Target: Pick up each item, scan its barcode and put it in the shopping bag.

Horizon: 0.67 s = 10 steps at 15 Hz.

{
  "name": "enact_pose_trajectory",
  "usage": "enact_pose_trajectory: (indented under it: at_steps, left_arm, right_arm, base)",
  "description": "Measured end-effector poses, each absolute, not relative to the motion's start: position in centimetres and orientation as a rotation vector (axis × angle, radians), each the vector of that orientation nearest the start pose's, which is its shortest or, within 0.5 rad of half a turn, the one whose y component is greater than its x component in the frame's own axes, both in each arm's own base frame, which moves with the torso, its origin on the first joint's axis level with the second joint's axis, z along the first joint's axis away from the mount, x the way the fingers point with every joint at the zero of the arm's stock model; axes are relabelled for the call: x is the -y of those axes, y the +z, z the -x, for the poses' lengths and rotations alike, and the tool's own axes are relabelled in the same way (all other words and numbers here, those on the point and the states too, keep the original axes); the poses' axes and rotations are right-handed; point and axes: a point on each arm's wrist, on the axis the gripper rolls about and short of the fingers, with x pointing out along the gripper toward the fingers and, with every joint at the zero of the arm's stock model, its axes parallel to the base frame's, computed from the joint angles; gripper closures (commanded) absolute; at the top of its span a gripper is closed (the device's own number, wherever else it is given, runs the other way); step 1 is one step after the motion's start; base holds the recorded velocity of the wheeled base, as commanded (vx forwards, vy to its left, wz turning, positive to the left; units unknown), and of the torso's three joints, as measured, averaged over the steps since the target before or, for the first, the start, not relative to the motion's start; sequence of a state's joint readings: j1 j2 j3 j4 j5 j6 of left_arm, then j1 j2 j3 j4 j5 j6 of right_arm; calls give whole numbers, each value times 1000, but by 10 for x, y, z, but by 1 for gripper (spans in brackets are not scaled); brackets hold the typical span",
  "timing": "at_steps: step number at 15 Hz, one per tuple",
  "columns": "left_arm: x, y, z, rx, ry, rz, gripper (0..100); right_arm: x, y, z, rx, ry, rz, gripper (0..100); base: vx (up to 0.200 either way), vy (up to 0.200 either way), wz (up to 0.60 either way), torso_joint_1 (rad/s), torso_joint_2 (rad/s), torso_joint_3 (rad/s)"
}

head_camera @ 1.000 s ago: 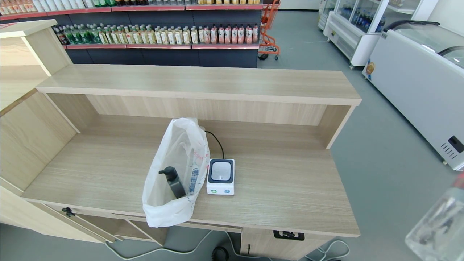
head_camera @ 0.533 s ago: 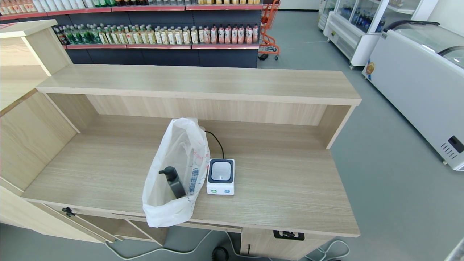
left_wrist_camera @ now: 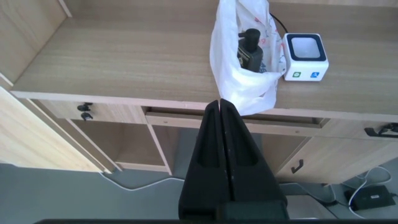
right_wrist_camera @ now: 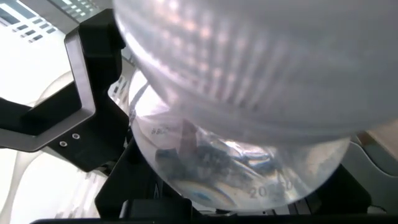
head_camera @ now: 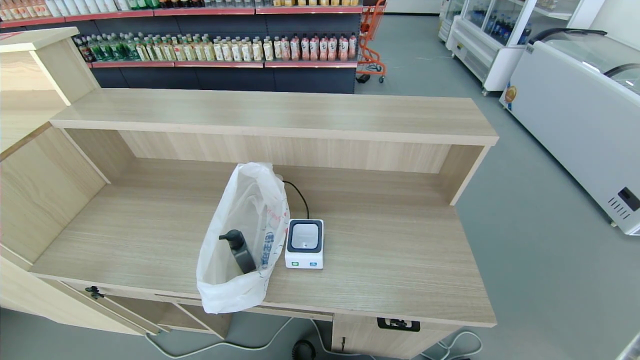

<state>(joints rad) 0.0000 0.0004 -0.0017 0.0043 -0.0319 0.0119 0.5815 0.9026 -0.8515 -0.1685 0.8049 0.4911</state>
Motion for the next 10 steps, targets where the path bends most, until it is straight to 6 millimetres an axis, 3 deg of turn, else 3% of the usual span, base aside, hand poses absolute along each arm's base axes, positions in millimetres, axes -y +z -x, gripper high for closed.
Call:
enact_pose_trajectory:
  at_steps: [10]
  left_arm:
    - [1,75,23,-3,-32,-12,100]
  right_arm:
    - [-59,310,-64,-188,1356,-353,100]
  base:
    - [0,0,0,0,0,0]
